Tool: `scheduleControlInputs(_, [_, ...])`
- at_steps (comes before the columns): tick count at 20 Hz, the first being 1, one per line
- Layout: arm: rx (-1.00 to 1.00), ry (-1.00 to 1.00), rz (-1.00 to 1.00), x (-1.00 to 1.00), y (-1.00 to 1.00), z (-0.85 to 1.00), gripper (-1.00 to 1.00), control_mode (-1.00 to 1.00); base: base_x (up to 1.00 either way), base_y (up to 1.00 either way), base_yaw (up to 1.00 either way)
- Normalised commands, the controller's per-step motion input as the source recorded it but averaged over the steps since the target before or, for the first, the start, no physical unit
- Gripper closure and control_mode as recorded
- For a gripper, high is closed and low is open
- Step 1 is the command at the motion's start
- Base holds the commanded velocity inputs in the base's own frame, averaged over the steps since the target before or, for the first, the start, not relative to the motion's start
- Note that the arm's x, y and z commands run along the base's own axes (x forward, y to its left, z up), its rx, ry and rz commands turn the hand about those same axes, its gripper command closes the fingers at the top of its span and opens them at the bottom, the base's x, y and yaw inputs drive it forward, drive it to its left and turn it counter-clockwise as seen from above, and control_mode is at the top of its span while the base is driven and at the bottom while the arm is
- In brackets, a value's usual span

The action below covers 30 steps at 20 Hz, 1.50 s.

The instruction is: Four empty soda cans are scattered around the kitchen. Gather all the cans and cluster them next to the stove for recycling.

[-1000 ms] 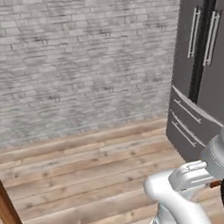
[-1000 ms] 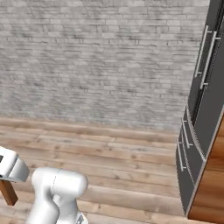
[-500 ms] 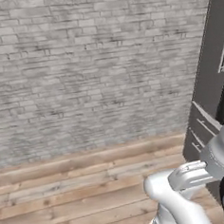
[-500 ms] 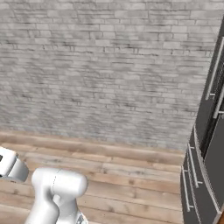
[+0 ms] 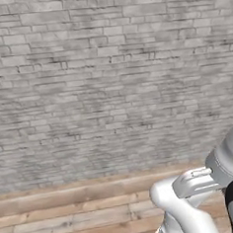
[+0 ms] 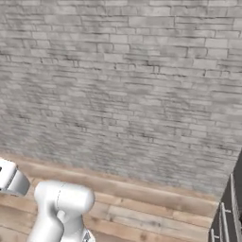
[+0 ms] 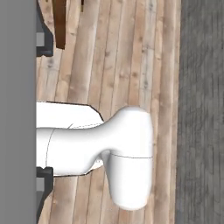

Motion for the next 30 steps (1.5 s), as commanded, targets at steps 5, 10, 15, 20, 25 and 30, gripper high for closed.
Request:
scheduleControlInputs(5, [0.0, 0.0, 0.0, 0.0, 0.0, 0.0, -1.0, 1.0, 0.88, 0.0, 0.3])
scheduleControlInputs(10, [0.0, 0.0, 0.0, 0.0, 0.0, 0.0, -1.0, 1.0, 0.8, 0.0, 0.34])
scheduleControlInputs(15, [0.0, 0.0, 0.0, 0.0, 0.0, 0.0, -1.0, 1.0, 0.54, 0.0, 0.34])
scheduleControlInputs(20, [0.0, 0.0, 0.0, 0.0, 0.0, 0.0, -1.0, 1.0, 0.53, 0.02, 0.31])
scheduleControlInputs(25, [0.0, 0.0, 0.0, 0.0, 0.0, 0.0, -1.0, 1.0, 0.51, 0.03, 0.32])
scheduleControlInputs(30, [0.0, 0.0, 0.0, 0.0, 0.0, 0.0, -1.0, 1.0, 0.33, 0.0, 0.34])
